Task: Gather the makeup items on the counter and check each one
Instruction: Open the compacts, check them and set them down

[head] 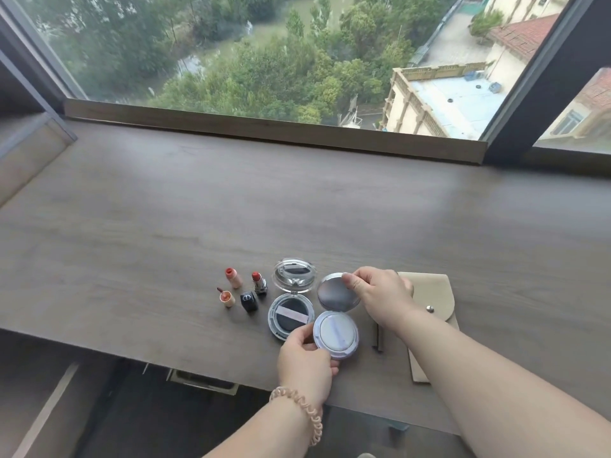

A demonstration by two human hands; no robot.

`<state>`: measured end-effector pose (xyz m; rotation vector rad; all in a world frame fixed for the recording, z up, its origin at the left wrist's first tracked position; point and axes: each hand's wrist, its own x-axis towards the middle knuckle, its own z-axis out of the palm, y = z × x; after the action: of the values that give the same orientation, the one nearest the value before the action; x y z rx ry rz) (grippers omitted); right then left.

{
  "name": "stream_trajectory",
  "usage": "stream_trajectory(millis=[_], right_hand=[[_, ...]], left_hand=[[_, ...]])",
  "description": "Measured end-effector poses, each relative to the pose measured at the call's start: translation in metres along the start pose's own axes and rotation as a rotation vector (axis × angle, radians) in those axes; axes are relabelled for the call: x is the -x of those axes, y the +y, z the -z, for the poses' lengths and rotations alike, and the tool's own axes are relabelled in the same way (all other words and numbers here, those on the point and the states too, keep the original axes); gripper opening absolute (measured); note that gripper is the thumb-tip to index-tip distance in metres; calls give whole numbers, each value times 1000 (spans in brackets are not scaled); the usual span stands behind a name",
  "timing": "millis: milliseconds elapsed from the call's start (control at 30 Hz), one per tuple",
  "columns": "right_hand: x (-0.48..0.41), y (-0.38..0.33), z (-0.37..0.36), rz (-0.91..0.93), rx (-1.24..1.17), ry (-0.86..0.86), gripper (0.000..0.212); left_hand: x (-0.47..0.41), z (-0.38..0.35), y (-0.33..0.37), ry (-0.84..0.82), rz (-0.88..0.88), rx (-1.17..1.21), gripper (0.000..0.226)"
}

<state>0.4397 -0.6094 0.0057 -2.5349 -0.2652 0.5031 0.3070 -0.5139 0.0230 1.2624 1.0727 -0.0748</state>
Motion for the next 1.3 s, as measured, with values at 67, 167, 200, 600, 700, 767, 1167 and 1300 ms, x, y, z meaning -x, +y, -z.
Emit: stream_trajectory(millis=[67, 167, 200, 600, 700, 767, 1167, 1300], right_hand=[[-1, 3, -2, 1, -8, 24, 35], [-1, 9, -4, -12, -24, 50, 35], [-1, 10, -5, -20, -34, 55, 36], [11, 11, -2, 29, -52, 199, 26], [32, 22, 0, 1, 10, 332, 25], [47, 30, -4, -40, 81, 361, 24], [72, 29, -21, -164, 402, 262, 31], [72, 25, -17, -231, 461, 251, 28]], left_hand=[[-1, -5, -2, 25, -14, -23, 41], [-4, -10, -9, 43, -50, -95, 45], [-6, -11, -12, 45, -62, -122, 46], [-7, -4, -18, 69, -163, -326, 37], [-5, -2, -19, 62, -155, -347, 35], [-4, -1, -19, 45, -150, -362, 35], [13, 11, -5, -42, -166, -409, 32], [18, 16, -2, -55, -155, -304, 30]])
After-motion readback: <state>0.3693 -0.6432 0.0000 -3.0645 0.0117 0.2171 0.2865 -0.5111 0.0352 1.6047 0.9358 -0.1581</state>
